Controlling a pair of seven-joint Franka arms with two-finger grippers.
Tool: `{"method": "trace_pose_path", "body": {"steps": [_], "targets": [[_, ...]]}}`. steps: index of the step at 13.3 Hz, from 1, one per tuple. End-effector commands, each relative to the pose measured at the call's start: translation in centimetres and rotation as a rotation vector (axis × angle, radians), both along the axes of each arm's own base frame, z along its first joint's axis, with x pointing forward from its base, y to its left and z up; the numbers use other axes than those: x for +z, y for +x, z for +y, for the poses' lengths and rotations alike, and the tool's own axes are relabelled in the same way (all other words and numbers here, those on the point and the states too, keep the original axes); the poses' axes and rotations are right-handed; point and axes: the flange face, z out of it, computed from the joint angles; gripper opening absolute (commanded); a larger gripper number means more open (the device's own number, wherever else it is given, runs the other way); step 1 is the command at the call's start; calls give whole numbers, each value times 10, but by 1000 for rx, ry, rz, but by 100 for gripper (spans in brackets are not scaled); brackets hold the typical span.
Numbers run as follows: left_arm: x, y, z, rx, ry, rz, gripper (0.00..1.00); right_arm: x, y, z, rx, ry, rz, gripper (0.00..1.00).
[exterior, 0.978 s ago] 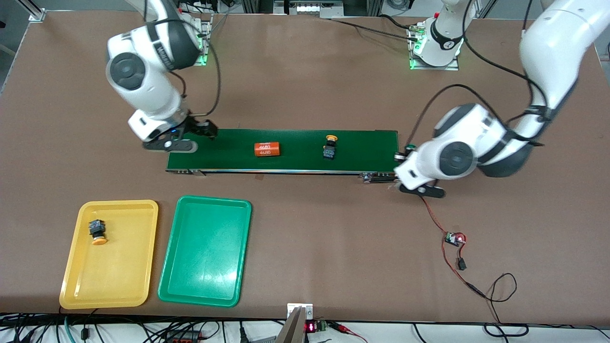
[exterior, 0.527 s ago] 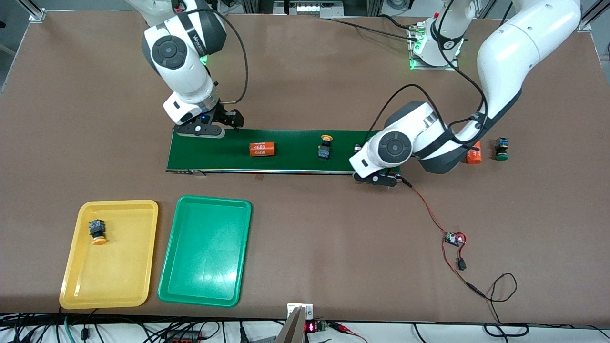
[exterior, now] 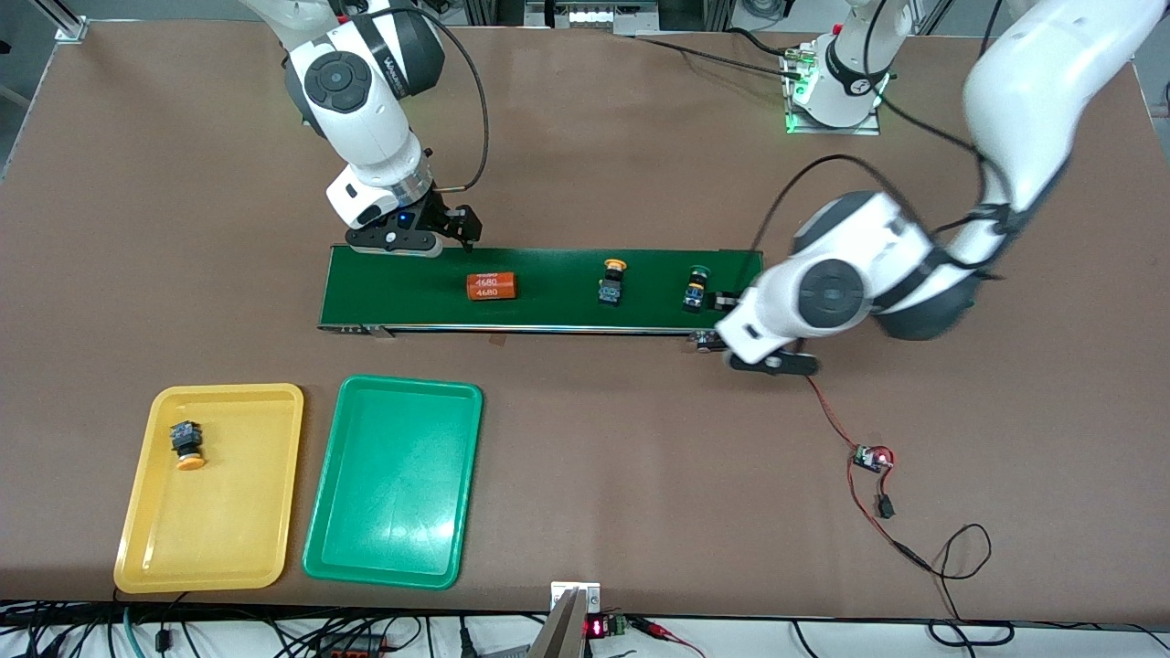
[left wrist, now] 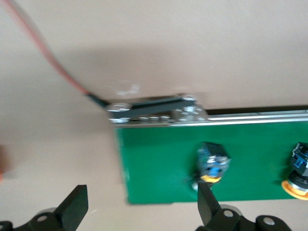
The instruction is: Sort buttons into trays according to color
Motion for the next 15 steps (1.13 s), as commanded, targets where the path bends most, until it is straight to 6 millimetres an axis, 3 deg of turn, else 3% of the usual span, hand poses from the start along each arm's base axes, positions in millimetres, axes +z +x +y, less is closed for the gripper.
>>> {"method": "trace_pose_path", "body": {"steps": [1, 3, 4, 6, 7, 8, 9, 11, 14, 15], "targets": [[31, 24, 39, -50, 8, -16, 100, 0, -5, 1, -16, 7, -14, 100], [35, 37, 73, -122, 43, -40, 100, -5, -6, 5, -30, 13, -11, 100], [34, 43, 95, -149, 72, -37, 100, -9, -13, 19, -56, 20, -4, 100], [35, 54, 148, -179, 55, -37, 100, -20, -21, 39, -74, 33, -15, 100], [25, 53, 176, -180, 49, -30, 100, -26, -22, 44, -66, 26, -15, 100], [11, 42, 202, -163, 64, -1, 100, -31, -25, 51, -61, 20, -15, 100], [-5, 32, 216, -153, 61, 11, 100, -37, -28, 58, -62, 19, -26, 100], [-33, -5, 230, -162, 74, 41, 100, -49, -32, 70, -59, 11, -37, 100], [-96, -77, 257, -191, 94, 13, 100, -49, -25, 74, -34, 6, -55, 100], [-109, -85, 270, -196, 89, -23, 100, -49, -22, 77, -9, -3, -70, 100]]}}
